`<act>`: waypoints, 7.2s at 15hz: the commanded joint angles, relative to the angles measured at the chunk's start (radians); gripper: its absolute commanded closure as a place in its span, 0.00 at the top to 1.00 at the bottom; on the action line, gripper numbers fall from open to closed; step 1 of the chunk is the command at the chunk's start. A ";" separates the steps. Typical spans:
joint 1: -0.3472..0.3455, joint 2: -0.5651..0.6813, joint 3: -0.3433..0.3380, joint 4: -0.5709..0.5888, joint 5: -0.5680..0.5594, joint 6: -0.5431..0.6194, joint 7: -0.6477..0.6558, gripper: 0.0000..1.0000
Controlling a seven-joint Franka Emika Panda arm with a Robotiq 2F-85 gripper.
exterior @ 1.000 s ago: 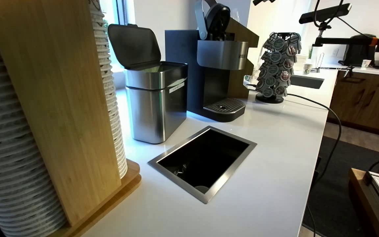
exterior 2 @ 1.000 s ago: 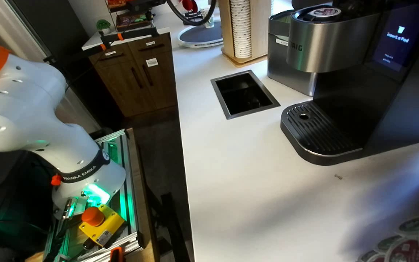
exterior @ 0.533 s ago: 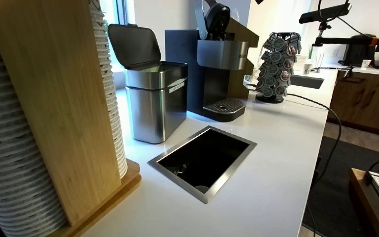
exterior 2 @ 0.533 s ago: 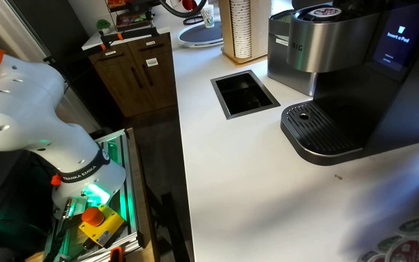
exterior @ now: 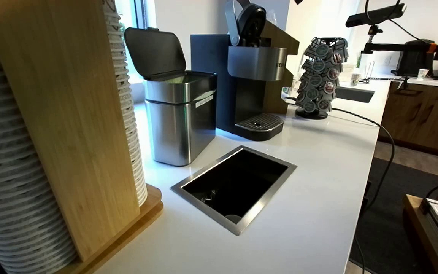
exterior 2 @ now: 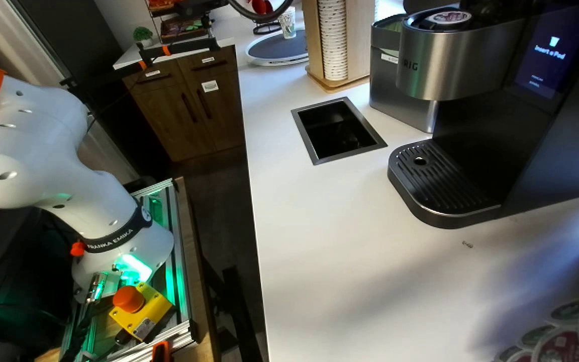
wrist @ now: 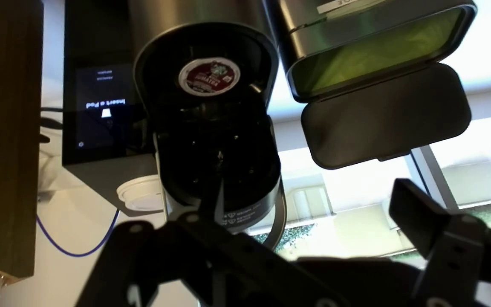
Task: Open the lid of coffee maker, then remove the coffee pod from the coffeemaker and put it in the bin and finally close the lid of the bin
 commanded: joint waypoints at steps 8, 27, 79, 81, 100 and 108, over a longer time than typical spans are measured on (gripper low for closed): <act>0.010 0.020 -0.012 -0.062 -0.201 0.111 -0.011 1.00; -0.024 0.086 -0.014 -0.066 -0.267 0.089 0.057 1.00; -0.128 0.324 0.106 0.030 -0.425 0.260 0.459 0.38; -0.131 0.321 0.106 0.031 -0.424 0.256 0.461 0.31; -0.111 0.290 0.092 0.025 -0.415 0.253 0.395 0.69; -0.103 0.279 0.079 0.021 -0.397 0.235 0.358 0.69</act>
